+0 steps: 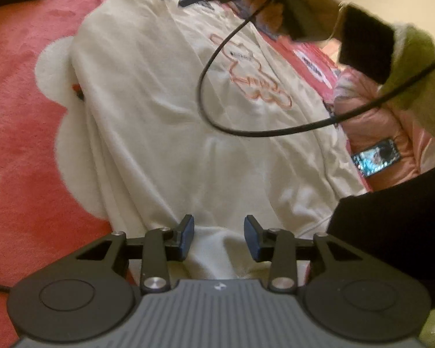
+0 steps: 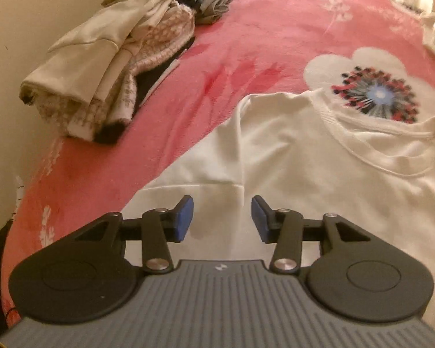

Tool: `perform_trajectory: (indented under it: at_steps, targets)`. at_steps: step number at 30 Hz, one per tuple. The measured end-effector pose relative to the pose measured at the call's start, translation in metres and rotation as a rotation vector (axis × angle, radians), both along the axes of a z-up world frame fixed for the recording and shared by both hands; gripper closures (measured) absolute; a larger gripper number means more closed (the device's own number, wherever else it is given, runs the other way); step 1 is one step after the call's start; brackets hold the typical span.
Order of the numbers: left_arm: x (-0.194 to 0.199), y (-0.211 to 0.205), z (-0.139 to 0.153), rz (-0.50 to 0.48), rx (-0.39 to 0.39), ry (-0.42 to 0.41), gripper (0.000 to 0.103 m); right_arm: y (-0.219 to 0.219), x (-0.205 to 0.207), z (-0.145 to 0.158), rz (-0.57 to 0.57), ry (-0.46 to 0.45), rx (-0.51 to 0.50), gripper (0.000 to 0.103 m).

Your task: Fold clothes

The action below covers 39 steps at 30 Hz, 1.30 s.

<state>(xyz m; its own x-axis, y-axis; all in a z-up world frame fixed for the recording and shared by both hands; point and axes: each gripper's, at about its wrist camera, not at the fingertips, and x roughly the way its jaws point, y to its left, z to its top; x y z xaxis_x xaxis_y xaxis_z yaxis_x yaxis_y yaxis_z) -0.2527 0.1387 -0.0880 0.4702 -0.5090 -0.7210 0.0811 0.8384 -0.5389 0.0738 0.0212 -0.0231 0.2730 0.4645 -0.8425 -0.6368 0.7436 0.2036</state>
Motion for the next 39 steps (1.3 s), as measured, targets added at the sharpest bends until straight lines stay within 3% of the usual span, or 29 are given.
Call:
perform_trajectory:
  at_steps: [1, 3, 5, 7, 10, 13, 17, 22, 30, 33, 35, 39]
  targets:
    - [0.001, 0.009, 0.004, 0.027, -0.006, -0.012, 0.065, 0.003, 0.002, -0.008, 0.009, -0.005, -0.028, 0.061]
    - [0.004, 0.029, 0.012, 0.089, -0.026, -0.032, 0.065, 0.012, -0.003, -0.033, 0.060, -0.073, -0.186, 0.061]
    - [0.009, 0.049, 0.019, 0.149, -0.038, -0.054, 0.064, 0.010, -0.009, -0.026, 0.104, -0.130, -0.194, 0.060]
    - [0.018, 0.060, 0.019, 0.194, 0.005, -0.062, 0.063, 0.011, -0.016, -0.009, 0.125, -0.192, -0.201, 0.060]
    - [0.038, 0.069, 0.009, 0.273, 0.074, -0.044, 0.056, 0.029, -0.039, 0.026, 0.255, -0.203, -0.122, 0.058]
    - [0.055, 0.074, -0.005, 0.362, 0.083, -0.026, 0.054, 0.060, -0.069, 0.038, 0.404, -0.146, -0.066, 0.051]
    - [0.069, 0.073, -0.005, 0.404, 0.068, -0.063, 0.053, 0.095, -0.100, 0.033, 0.533, -0.116, -0.075, 0.050]
    - [0.076, 0.065, 0.004, 0.396, 0.023, -0.120, 0.055, 0.097, -0.103, 0.031, 0.548, -0.073, -0.093, 0.050]
    - [0.079, 0.033, 0.024, 0.325, 0.053, -0.255, 0.054, 0.099, -0.114, 0.027, 0.595, 0.034, -0.137, 0.050]
    - [0.081, 0.020, 0.030, 0.278, 0.083, -0.292, 0.053, 0.098, -0.116, 0.022, 0.603, 0.035, -0.167, 0.055]
    - [0.082, 0.016, 0.032, 0.255, 0.090, -0.303, 0.053, 0.093, -0.118, 0.020, 0.597, 0.014, -0.181, 0.085]
    - [0.074, 0.023, 0.038, 0.230, 0.072, -0.328, 0.052, 0.066, -0.100, 0.025, 0.486, 0.044, -0.104, 0.094]
